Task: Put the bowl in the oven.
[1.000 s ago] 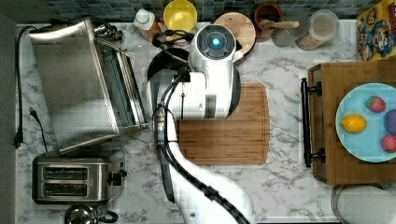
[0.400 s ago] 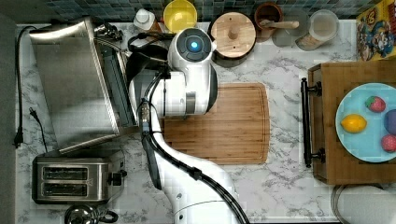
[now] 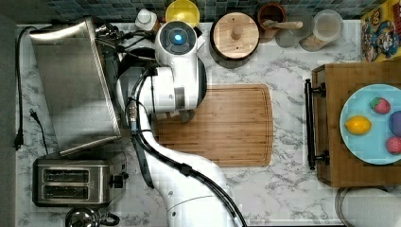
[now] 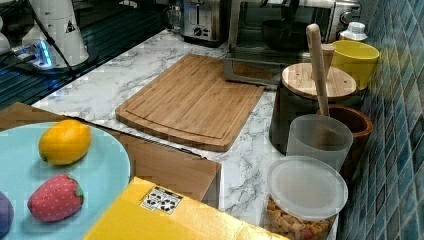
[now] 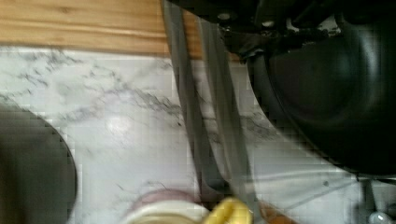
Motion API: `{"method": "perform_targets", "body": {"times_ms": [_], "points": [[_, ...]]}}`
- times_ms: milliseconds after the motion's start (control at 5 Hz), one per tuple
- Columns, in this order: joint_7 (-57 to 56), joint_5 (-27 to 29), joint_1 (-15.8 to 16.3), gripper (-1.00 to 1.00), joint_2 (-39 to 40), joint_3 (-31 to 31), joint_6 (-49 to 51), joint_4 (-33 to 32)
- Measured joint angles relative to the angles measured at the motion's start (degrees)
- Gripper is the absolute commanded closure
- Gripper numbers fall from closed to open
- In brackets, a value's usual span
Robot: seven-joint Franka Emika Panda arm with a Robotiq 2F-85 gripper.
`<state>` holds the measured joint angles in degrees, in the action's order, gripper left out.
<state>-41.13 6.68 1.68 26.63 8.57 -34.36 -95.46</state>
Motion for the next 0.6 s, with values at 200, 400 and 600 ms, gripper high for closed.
{"method": "perform_targets", "body": {"times_ms": [200,400,600], "points": [[0.0,0.0,0.5,1.00,2.2,1.2,0.2,3.8],[0.2,0.0,0.8,1.00,3.5,2.7,3.2,6.2],[0.2,-0.9,1.8,1.00,3.5,3.0,7.1,6.4]]}}
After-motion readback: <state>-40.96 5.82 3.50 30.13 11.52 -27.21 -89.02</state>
